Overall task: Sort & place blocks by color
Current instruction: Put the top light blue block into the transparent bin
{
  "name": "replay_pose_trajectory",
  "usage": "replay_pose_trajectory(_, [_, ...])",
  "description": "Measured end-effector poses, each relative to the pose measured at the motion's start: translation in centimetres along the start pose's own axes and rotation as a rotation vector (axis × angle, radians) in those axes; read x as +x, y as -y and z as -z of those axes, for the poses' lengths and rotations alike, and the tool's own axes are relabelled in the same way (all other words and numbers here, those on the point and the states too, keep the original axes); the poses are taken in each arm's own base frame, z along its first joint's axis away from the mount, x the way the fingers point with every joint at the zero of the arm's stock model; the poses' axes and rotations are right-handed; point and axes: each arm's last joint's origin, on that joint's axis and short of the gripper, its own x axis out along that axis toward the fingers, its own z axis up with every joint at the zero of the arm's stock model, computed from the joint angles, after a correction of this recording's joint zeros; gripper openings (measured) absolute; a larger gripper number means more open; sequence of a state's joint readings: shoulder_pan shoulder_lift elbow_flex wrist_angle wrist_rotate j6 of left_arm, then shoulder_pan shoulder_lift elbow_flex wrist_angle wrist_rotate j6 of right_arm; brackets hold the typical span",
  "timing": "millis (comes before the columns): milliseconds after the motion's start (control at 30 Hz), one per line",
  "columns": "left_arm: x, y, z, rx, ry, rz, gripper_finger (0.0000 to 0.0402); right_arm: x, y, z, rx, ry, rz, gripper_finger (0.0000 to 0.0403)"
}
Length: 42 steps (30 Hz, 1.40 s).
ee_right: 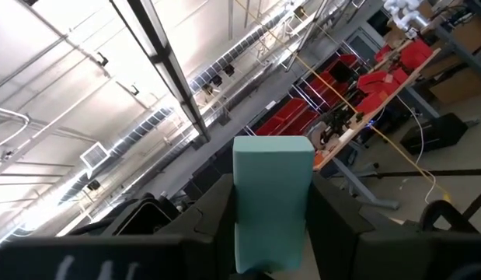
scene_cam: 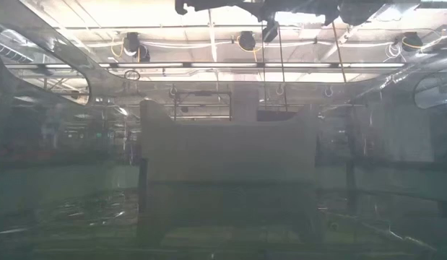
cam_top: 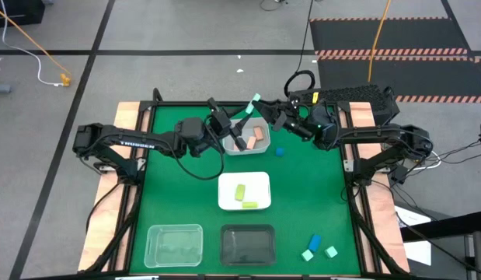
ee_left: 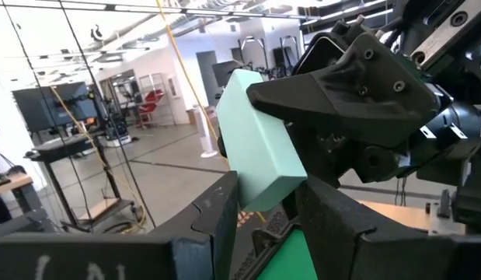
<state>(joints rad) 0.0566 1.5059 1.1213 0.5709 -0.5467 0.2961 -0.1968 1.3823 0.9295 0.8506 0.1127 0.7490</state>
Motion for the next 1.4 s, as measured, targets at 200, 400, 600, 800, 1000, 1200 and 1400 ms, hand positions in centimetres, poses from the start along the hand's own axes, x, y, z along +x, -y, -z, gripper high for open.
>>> replay_pose_trajectory(200, [0.0, -0.1, -0.1, 0.006, 0.004, -0.012, 0.0129, 0.0, 0.1, 0.1, 0.006, -0.009, 0.005, 0.0106])
replay_pose_trajectory(400, [0.0, -0.2, -0.2, 0.014, 0.012, -0.036, 0.0129, 0.0, 0.1, 0.1, 0.023, 0.001, 0.021, 0.0106])
replay_pose_trajectory(600, [0.0, -0.2, -0.2, 0.041, 0.01, -0.044, 0.0099, 0.0, 0.2, 0.1, 0.026, 0.001, 0.026, 0.0127])
replay_pose_trajectory(800, [0.1, -0.7, -0.7, 0.032, 0.034, -0.081, 0.0052, 0.0, 0.6, 1.1, 0.016, -0.081, 0.029, 0.0143])
replay_pose_trajectory(1000, [0.0, -0.4, -0.5, 0.054, 0.026, -0.052, 0.0071, -0.1, 0.6, 0.9, 0.053, -0.087, 0.042, 0.011])
replay_pose_trajectory(1200, [-0.1, -0.1, -0.6, 0.069, 0.027, -0.038, 0.0053, -0.1, 0.5, 0.9, 0.041, -0.112, 0.015, 0.0089])
replay_pose_trajectory(1400, [-0.3, -0.1, -1.1, 0.04, 0.055, -0.09, 0.0051, -0.1, 1.1, 0.7, 0.077, -0.224, -0.066, 0.0088])
